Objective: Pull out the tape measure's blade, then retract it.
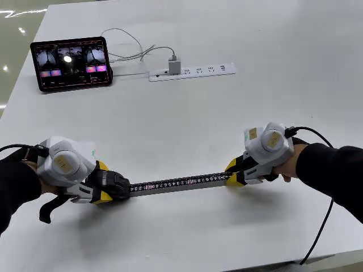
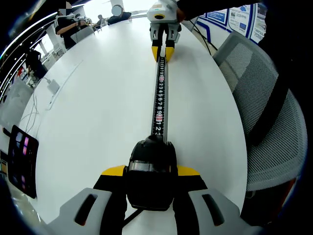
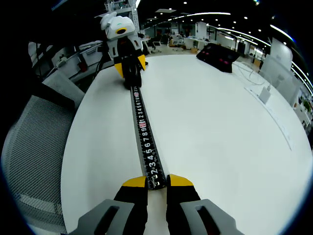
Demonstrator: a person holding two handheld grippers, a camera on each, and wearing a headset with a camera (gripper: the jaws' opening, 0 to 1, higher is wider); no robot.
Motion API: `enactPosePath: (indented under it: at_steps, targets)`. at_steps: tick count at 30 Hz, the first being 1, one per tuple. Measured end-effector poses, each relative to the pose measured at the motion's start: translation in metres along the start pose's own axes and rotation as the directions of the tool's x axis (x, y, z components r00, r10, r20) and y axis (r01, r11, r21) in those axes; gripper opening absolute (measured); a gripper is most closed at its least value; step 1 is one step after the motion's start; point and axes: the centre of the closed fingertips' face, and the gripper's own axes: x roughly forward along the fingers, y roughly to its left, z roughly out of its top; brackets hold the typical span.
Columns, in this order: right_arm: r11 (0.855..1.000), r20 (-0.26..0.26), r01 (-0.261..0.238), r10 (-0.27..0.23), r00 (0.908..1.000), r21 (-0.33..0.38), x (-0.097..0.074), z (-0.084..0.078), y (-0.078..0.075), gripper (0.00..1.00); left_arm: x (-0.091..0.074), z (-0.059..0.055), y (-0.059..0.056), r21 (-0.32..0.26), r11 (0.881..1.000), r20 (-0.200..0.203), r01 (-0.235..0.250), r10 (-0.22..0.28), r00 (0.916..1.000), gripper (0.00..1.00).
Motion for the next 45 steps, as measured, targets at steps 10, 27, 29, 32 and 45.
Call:
enactPosePath:
  at_steps: [10, 27, 29, 32, 45]
  targets:
    - [1.000, -0.014, -0.006, 0.006, 0.9999, -0.011, 0.0008, 0.0008, 0.0005, 0.10, 0.0013, 0.0002, 0.0002, -0.001, 1.000, 0.000, 0.000, 0.000, 1.0000, 0.30]
    - [1.000, -0.016, -0.004, 0.004, 0.9999, 0.004, 0.0009, 0.0007, 0.0017, 0.10, 0.0018, 0.0001, 0.0000, -0.001, 1.000, -0.001, -0.003, 0.003, 1.0000, 0.30]
    - [1.000, -0.020, -0.004, 0.004, 0.9998, -0.003, 0.0010, 0.0008, 0.0019, 0.10, 0.0017, 0.0003, 0.0000, -0.001, 1.000, -0.001, -0.002, 0.002, 1.0000, 0.30]
    - [1.000, -0.026, -0.007, 0.007, 0.9996, -0.008, 0.0011, 0.0007, 0.0016, 0.10, 0.0025, -0.0004, 0.0011, -0.002, 1.000, -0.001, 0.000, 0.000, 1.0000, 0.30]
    - [1.000, -0.039, -0.016, 0.016, 0.9991, 0.002, 0.0007, 0.0017, 0.0017, 0.11, 0.0014, 0.0022, 0.0002, 0.010, 1.000, -0.007, 0.005, -0.005, 1.0000, 0.31]
